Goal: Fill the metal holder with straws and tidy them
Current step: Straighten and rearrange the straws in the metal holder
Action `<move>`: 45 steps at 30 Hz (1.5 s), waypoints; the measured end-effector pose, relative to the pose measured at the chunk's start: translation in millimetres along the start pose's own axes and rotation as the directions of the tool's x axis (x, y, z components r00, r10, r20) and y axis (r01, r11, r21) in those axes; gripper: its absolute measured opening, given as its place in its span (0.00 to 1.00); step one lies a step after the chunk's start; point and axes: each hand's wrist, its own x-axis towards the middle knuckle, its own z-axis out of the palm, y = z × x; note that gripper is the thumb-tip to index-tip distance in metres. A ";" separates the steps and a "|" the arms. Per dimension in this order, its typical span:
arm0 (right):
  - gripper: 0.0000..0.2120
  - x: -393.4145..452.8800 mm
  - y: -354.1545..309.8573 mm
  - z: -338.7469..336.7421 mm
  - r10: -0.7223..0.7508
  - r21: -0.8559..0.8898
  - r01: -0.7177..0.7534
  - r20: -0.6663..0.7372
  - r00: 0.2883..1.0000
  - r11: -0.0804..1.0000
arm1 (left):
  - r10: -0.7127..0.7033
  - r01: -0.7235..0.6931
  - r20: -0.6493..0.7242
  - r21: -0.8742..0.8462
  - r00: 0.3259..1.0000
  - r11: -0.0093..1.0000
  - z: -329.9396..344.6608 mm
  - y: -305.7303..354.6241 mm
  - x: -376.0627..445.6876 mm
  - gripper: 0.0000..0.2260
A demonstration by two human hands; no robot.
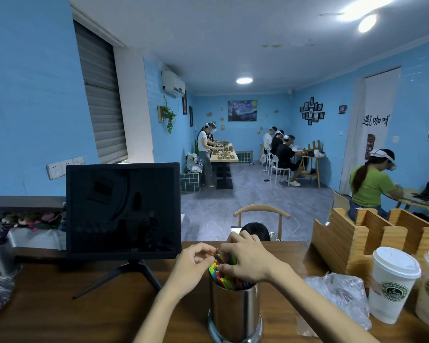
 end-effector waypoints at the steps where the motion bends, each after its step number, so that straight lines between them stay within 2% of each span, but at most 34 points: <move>1: 0.14 0.4 -0.6 -1.9 -0.002 -0.014 0.002 0.016 1.000 1.000 | 0.001 -0.001 0.002 0.007 1.000 1.000 0.0 0.4 -0.4 0.09; 6: 0.19 0.8 -3.6 -9.1 -0.032 -0.053 0.034 0.038 0.999 0.998 | 0.008 -0.008 -0.004 -0.010 1.000 1.000 -1.0 3.2 -1.9 0.09; 16: 0.14 -1.3 -12.4 -13.5 -0.083 -0.095 0.089 0.075 0.994 0.991 | -0.002 0.002 0.008 -0.006 1.000 1.000 0.5 1.6 -1.9 0.09; 21: 0.14 -1.9 -10.4 -12.1 -0.103 -0.102 0.106 0.035 0.994 0.989 | -0.003 0.003 0.013 -0.005 1.000 1.000 -0.5 1.8 -2.2 0.09; 24: 0.14 0.1 -3.9 -13.9 -0.084 -0.084 0.079 -0.061 0.995 0.993 | -0.001 0.001 0.006 0.004 1.000 1.000 -0.7 2.7 -2.4 0.08; 29: 0.11 4.7 8.2 -30.4 -0.055 0.052 0.073 -0.299 0.953 0.996 | 0.078 -0.078 0.011 0.011 0.997 0.997 2.1 8.7 -1.0 0.03; 32: 0.11 4.3 10.9 -44.0 -0.016 0.156 0.089 -0.414 0.910 0.984 | 0.120 -0.123 0.046 0.050 0.992 0.991 6.5 15.3 0.7 0.08; 34: 0.11 2.1 8.9 -51.4 0.012 0.251 0.120 -0.470 0.882 0.961 | 0.146 -0.148 0.050 0.048 0.988 0.988 12.0 23.0 2.2 0.07; 36: 0.10 -0.4 5.2 -56.7 0.040 0.324 0.144 -0.501 0.865 0.935 | 0.165 -0.165 0.051 0.004 0.985 0.986 18.9 33.9 3.3 0.03; 39: 0.11 -2.0 2.1 -60.7 0.094 0.392 0.142 -0.525 0.846 0.909 | 0.182 -0.182 0.000 -0.048 0.983 0.982 26.2 45.3 6.2 0.07; 41: 0.11 -3.3 1.2 -61.5 0.131 0.434 0.136 -0.530 0.838 0.890 | 0.172 -0.172 -0.007 -0.068 0.985 0.983 29.0 49.9 8.0 0.04; 45: 0.11 -4.6 -1.0 -59.2 0.196 0.557 0.160 -0.525 0.828 0.815 | 0.144 -0.142 0.016 -0.108 0.989 0.984 33.1 51.8 9.5 0.05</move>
